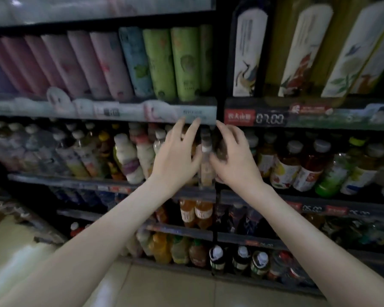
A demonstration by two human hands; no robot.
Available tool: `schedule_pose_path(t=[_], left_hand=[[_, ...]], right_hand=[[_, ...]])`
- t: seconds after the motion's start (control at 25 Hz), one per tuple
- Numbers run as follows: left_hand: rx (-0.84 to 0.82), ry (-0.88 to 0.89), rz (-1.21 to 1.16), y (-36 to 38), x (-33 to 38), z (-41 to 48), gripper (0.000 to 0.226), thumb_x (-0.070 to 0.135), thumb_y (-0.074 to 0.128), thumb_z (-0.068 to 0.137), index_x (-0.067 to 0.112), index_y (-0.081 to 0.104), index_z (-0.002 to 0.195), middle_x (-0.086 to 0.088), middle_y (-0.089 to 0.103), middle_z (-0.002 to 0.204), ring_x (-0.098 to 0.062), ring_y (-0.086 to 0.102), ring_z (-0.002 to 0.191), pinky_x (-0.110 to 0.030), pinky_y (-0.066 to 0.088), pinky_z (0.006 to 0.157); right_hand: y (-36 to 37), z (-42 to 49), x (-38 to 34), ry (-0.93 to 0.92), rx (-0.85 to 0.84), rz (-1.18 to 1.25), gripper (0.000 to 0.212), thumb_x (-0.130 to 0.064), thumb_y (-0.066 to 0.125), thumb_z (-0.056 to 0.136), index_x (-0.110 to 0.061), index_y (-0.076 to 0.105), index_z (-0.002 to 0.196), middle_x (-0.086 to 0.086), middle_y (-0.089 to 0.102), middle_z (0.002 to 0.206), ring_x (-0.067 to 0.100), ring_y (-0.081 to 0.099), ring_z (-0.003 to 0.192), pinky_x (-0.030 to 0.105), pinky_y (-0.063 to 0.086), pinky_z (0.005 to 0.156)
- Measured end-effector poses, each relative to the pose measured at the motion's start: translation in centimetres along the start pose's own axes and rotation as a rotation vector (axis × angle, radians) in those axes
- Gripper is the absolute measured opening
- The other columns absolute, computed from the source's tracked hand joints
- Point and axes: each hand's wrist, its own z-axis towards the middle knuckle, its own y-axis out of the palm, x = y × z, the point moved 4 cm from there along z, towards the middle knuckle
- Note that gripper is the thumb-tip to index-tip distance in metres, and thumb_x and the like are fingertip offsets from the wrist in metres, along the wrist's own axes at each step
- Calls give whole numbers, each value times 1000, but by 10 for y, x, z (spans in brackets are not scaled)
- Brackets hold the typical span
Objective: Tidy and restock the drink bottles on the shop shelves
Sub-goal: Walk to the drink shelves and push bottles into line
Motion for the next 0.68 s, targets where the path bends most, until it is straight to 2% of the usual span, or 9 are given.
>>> schedule_pose_path(t=[0.08, 0.16, 0.2, 0.24, 0.36, 0.48, 0.68], left_hand=[[89, 84, 11, -17, -20, 28, 55, 24, 55, 90, 11, 41, 141, -24, 41, 141, -40, 48, 121, -44, 46, 93], [136, 162, 4, -31, -37, 55, 59, 23, 57, 90, 12, 37, 144, -23, 36, 145, -40, 41, 126, -46, 38, 102], [155, 194, 5, -37, -43, 69, 60, 24, 56, 89, 13, 36, 145, -23, 34, 146, -40, 37, 128, -46, 33, 105], [177, 213, 10, -40, -47, 81, 62, 25, 56, 88, 13, 35, 145, -23, 33, 146, -40, 34, 130, -47, 29, 108], [211, 234, 19, -39, -47, 110, 65, 30, 54, 84, 15, 36, 145, -22, 34, 146, -39, 27, 135, -54, 16, 112], [216, 256, 23, -27, -31, 118, 70, 38, 51, 83, 19, 33, 147, -21, 34, 147, -37, 23, 138, -57, 8, 112], [217, 298, -18, -12, -2, 128, 73, 41, 50, 78, 23, 32, 147, -19, 36, 147, -35, 26, 138, -57, 7, 110]], right_hand=[[-5, 14, -26, -91, 177, -23, 68, -20, 62, 90, -21, 27, 149, 6, 34, 143, 19, 38, 130, 33, 41, 106], [-13, 33, -49, -139, 357, -112, 71, -14, 63, 89, -17, 25, 149, 10, 37, 140, 19, 38, 127, 18, 32, 107], [-20, 45, -60, -148, 443, -179, 74, -12, 63, 88, -15, 23, 150, 12, 36, 140, 20, 35, 128, 15, 26, 107], [-27, 55, -67, -145, 528, -255, 77, -12, 64, 87, -14, 20, 150, 14, 35, 141, 23, 33, 128, 18, 26, 106], [-47, 83, -68, -36, 717, -408, 85, -18, 69, 82, -16, 13, 147, 20, 30, 144, 33, 31, 131, 41, 30, 107], [-58, 98, -58, 84, 768, -388, 88, -26, 72, 81, -11, 15, 147, 20, 32, 143, 35, 32, 132, 49, 32, 108], [-67, 115, -56, 208, 714, -275, 98, -35, 71, 82, -20, 2, 150, 16, 32, 144, 32, 35, 131, 43, 39, 101]])
